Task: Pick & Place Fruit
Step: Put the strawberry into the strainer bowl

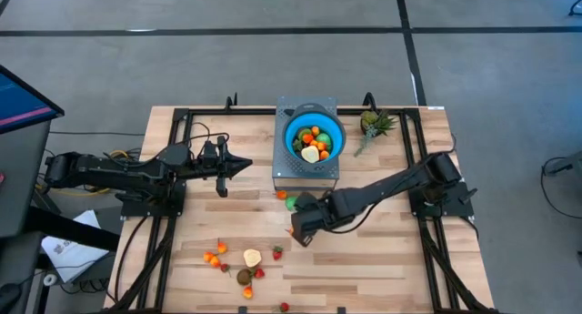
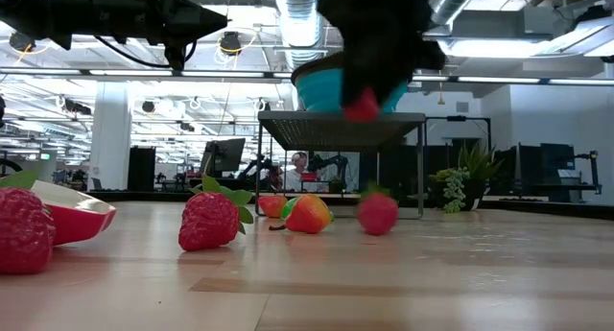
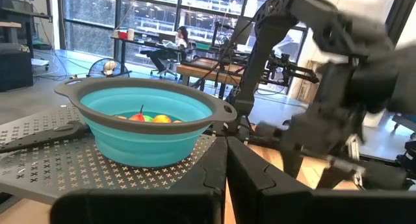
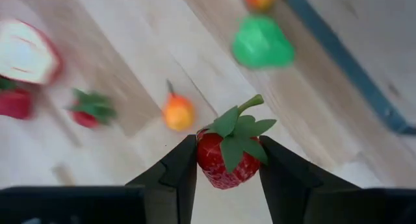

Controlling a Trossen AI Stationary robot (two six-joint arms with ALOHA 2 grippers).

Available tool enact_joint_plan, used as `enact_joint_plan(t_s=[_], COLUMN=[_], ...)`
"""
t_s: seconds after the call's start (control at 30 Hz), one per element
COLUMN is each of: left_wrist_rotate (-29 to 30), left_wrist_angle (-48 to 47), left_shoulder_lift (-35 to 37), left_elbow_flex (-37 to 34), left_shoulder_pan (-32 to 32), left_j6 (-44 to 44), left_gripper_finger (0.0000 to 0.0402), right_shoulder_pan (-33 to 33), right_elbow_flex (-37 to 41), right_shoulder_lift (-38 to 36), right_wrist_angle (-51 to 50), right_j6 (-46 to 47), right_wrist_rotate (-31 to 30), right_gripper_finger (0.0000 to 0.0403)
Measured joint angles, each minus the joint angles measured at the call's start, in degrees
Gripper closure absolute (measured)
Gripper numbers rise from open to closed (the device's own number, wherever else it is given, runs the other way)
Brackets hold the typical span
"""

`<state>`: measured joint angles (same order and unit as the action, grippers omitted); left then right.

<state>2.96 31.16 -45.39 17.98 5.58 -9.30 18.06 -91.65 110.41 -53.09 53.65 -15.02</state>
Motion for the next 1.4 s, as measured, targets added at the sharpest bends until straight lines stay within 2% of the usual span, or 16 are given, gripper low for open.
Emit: enact_joint_plan(t_s=[0.4,0.6,1.07,1.4], left_wrist_rotate=[0.0,0.0,0.0,0.0], left_wrist_angle=[0.0,0.0,0.0,0.0], left_shoulder_lift=[0.0,0.0,0.0,0.0], left_elbow_flex=[0.0,0.0,0.0,0.0], left_shoulder_pan=[0.0,0.0,0.0,0.0], left_j6=[0.0,0.0,-0.1,0.0], left_gripper_finger=[0.0400,0.0400,0.0400,0.0400], right_shoulder_pan=[-6.4,-10.7,-21.3,-27.5], right_elbow_flex=[-22.7,-29.8,-31.7,-31.7], right_shoulder_lift=[0.0,0.0,-0.1,0.6], right_wrist_angle=[-10.5,-17.4,-27.4,-28.6], right_j6=[-10.7,-15.4,-24.3,-30.5], right_wrist_rotate=[-1.9,-2.2,-2.2,-1.7], right_gripper_finger=[0.0271,0.0271,0.0271,0.0269])
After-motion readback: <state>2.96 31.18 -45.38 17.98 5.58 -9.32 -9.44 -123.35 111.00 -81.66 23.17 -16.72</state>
